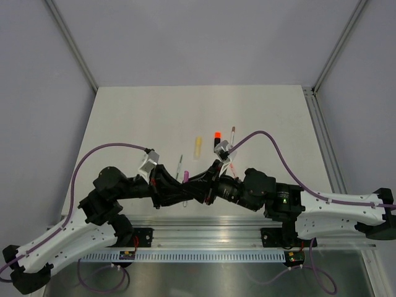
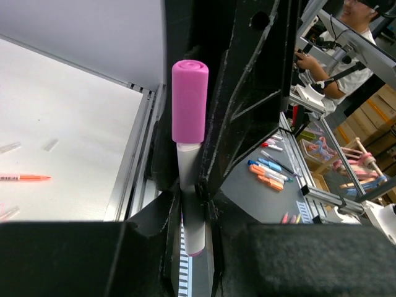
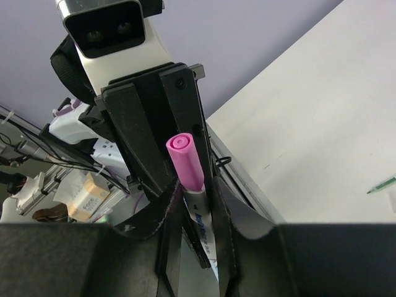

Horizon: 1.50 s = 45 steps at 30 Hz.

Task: Insert the pens into the pen caps
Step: Press the pen cap onto the pen.

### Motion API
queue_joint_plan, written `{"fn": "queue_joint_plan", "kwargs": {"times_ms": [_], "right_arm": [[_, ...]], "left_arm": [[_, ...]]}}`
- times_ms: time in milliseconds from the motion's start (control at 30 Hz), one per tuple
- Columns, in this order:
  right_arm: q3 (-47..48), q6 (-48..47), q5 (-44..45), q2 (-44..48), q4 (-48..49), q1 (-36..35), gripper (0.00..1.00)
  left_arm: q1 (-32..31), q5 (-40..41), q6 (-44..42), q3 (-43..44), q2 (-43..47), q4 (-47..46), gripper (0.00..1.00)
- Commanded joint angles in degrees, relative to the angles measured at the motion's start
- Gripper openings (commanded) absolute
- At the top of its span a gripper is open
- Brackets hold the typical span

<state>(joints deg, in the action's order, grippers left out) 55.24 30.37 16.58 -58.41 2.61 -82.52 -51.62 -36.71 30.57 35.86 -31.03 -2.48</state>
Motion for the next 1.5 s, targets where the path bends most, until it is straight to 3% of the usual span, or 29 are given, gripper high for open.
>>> {"fn": "queue_joint_plan", "kwargs": {"times_ms": [0,133,167,200,267,300,400,433,867,933,1067,1100,1267,1333,1467], "right_arm": [[1.18,-2.24,-0.32,-3.73,-7.71,-1.5,0.18],[2.32,-3.21,1.26,-3.38,-8.58,-1.5,0.0],[2.85,-3.82,1.61,-3.11,-9.02,-1.42,0.0],[3.9,-4.44,1.88,-2.94,-9.55,-1.5,0.0],[4.96,-6.37,3.02,-2.59,-10.7,-1.5,0.0],[5.74,-6.99,3.11,-2.5,-10.78,-1.33,0.0],[6.81,-8.83,0.75,-2.06,-10.09,-0.1,0.0],[6.72,-8.92,-0.13,-2.06,-9.56,1.3,0.0],[4.71,-10.77,-13.41,-2.32,0.1,8.34,0.0],[4.17,-10.86,-14.73,-1.97,1.08,9.04,0.0],[4.26,-11.91,-15.43,-1.71,1.78,9.92,0.0],[4.17,-12.17,-15.78,-1.7,2.04,10.18,0.0],[3.12,-12.53,-15.96,-1.09,2.05,10.8,0.0],[2.5,-12.27,-16.23,-0.56,2.22,11.15,0.0],[0.66,-12.0,-16.31,0.32,2.4,11.33,0.0]], "left_arm": [[0.02,2.96,0.99,0.44,0.88,-12.99,0.0],[-0.06,3.49,0.2,0.62,1.58,-11.85,0.0],[0.02,3.75,0.02,0.53,1.67,-11.5,0.06],[-0.06,3.49,0.11,-0.17,1.76,-11.32,0.27],[-0.06,3.05,1.24,-1.48,2.02,-11.84,0.47],[-0.06,2.7,1.86,-2.36,2.28,-13.15,0.64],[-0.06,3.74,3.8,-6.49,3.25,-14.74,0.86],[-0.06,4.1,4.15,-7.89,3.43,-14.83,0.99],[-0.06,2.35,9.07,-13.0,-1.23,-24.4,0.99],[-0.06,2.26,8.72,-12.83,-1.93,-24.15,0.96],[-0.06,2.61,8.19,-13.0,-2.63,-24.15,0.8],[-0.06,2.69,8.19,-12.83,-2.72,-24.06,0.7],[-0.06,3.92,7.67,-12.48,-2.29,-23.62,0.42],[-0.06,4.36,7.4,-12.22,-2.2,-23.62,0.22],[-0.06,4.36,7.05,-11.51,-2.64,-23.01,0.02]]}}
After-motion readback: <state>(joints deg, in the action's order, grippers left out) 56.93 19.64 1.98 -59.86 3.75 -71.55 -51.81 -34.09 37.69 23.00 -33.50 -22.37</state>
